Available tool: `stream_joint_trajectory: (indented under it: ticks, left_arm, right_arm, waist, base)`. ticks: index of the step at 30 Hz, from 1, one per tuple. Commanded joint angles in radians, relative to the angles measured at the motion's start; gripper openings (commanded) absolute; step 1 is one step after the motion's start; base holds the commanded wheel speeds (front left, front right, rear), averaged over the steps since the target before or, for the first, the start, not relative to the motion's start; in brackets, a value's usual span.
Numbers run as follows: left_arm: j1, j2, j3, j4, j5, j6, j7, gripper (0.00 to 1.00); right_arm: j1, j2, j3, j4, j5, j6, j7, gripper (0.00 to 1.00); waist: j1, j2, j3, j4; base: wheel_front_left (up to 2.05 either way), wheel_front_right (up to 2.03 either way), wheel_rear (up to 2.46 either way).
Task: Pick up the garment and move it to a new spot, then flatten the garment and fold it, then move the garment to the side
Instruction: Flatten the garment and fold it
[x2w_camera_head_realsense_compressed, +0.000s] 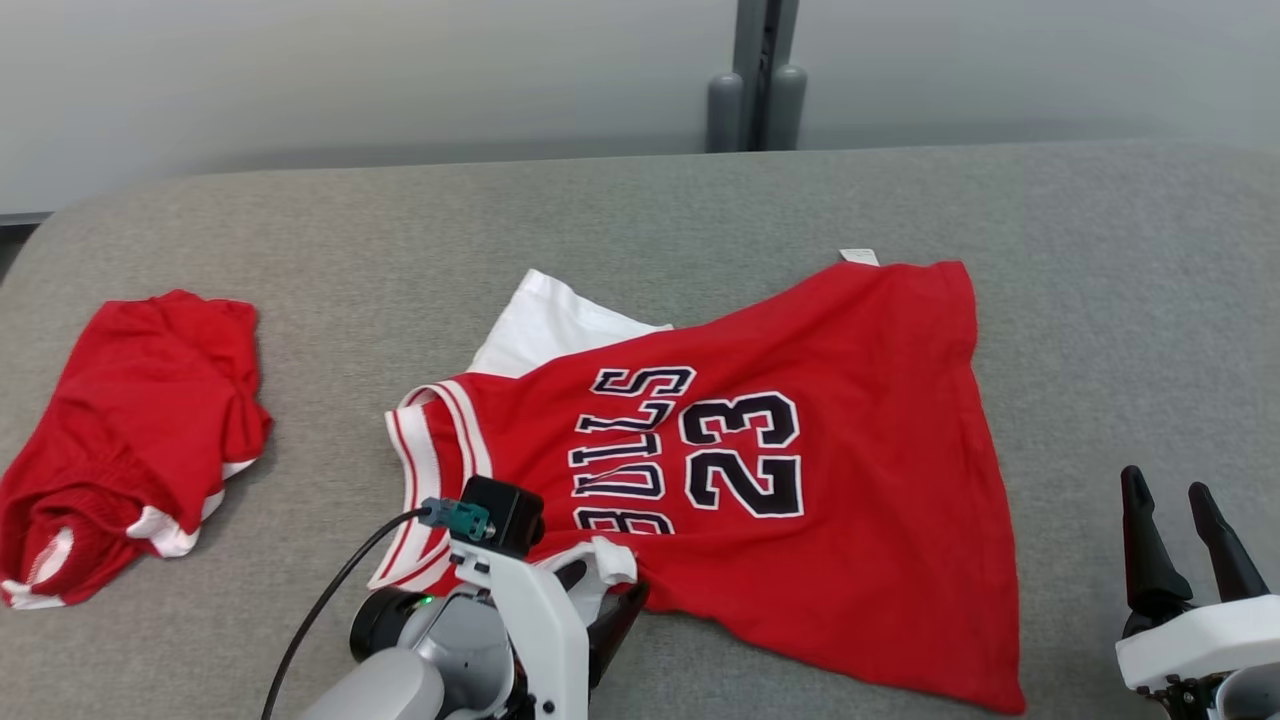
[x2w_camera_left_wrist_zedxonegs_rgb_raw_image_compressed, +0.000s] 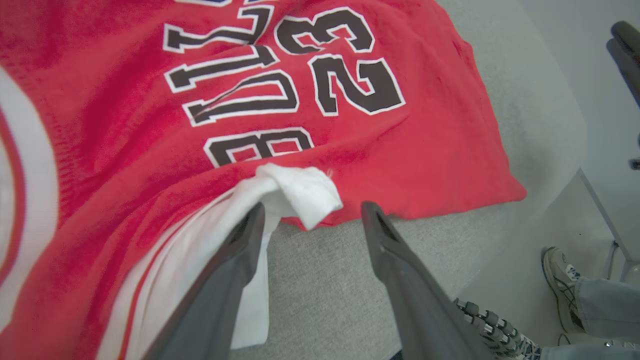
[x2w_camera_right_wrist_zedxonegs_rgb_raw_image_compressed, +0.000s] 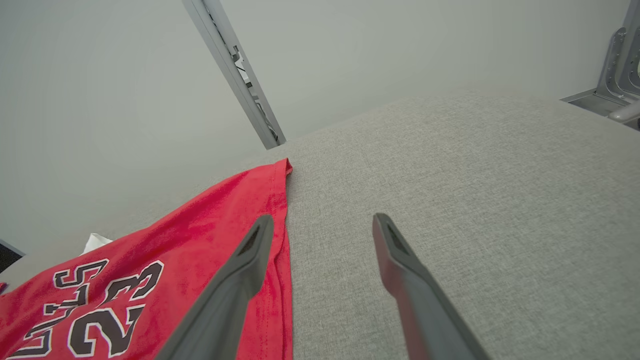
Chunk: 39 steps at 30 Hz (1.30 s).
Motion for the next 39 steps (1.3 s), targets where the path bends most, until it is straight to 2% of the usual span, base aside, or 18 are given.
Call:
stream_joint_trajectory:
  ticks: [1, 6, 9, 15, 23, 32, 33, 34, 35, 36, 39]
  left_arm:
    - [0.025, 0.017, 0.008, -0.028, 0.002, 0.012, -0.007, 1.0]
    - [0.1, 0.081, 0.007, -0.125, -0.007, 0.058, 0.02, 1.0]
    - [0.141, 0.1, 0.012, -0.153, -0.022, 0.082, 0.031, 1.0]
    - [0.192, 0.049, 0.057, -0.084, -0.105, 0.089, -0.007, 1.0]
    - [0.192, -0.015, 0.086, 0.027, -0.187, 0.061, -0.004, 1.0]
    - [0.135, -0.06, 0.117, 0.159, -0.196, 0.045, -0.044, 1.0]
    - [0.132, -0.065, 0.119, 0.171, -0.198, 0.04, -0.047, 0.86]
    - [0.128, -0.068, 0.12, 0.183, -0.2, 0.037, -0.05, 0.49]
    - [0.123, -0.071, 0.119, 0.193, -0.201, 0.032, -0.052, 0.2]
    - [0.12, -0.072, 0.119, 0.202, -0.201, 0.028, -0.052, 0.0]
    - [0.124, -0.073, 0.115, 0.212, -0.208, 0.008, -0.05, 0.0]
  right_arm:
    - [0.007, -0.009, 0.001, -0.003, 0.001, 0.002, -0.002, 1.0]
    - [0.016, -0.009, -0.003, -0.009, -0.006, 0.002, 0.004, 1.0]
    - [0.015, -0.01, -0.002, -0.013, -0.01, 0.002, 0.009, 1.0]
    - [0.004, -0.01, 0.003, -0.021, -0.013, 0.002, 0.018, 1.0]
    - [0.003, -0.007, 0.004, -0.024, -0.021, 0.002, 0.017, 1.0]
    - [-0.007, -0.003, 0.008, -0.012, -0.018, 0.002, 0.01, 1.0]
    - [-0.008, -0.003, 0.008, -0.011, -0.017, 0.002, 0.01, 1.0]
    - [-0.01, -0.003, 0.008, -0.009, -0.017, 0.002, 0.01, 1.0]
    - [-0.011, -0.003, 0.007, -0.008, -0.017, 0.002, 0.01, 1.0]
    - [-0.012, -0.003, 0.006, -0.007, -0.016, 0.002, 0.009, 1.0]
    - [-0.009, -0.002, 0.002, -0.004, -0.015, 0.002, 0.006, 1.0]
  waist:
    - [0.0, 0.0, -0.016, 0.026]
    - [0.0, 0.0, -0.036, 0.061]
    - [0.0, 0.0, -0.036, 0.072]
    - [0.0, 0.0, -0.028, 0.072]
    - [0.0, 0.0, -0.017, 0.052]
    - [0.0, 0.0, -0.003, 0.035]
    - [0.0, 0.0, -0.003, 0.034]
    - [0.0, 0.0, -0.004, 0.034]
    - [0.0, 0.0, -0.004, 0.034]
    - [0.0, 0.0, -0.004, 0.034]
    - [0.0, 0.0, -0.01, 0.038]
  base:
    - [0.0, 0.0, 0.0]
    - [0.0, 0.0, 0.0]
    - [0.0, 0.0, 0.0]
    - [0.0, 0.0, 0.0]
    - [0.0, 0.0, 0.0]
    - [0.0, 0.0, 0.0]
    - [0.0, 0.0, 0.0]
    - [0.0, 0.0, 0.0]
    - [0.0, 0.0, 0.0]
    - [0.0, 0.0, 0.0]
    - [0.0, 0.0, 0.0]
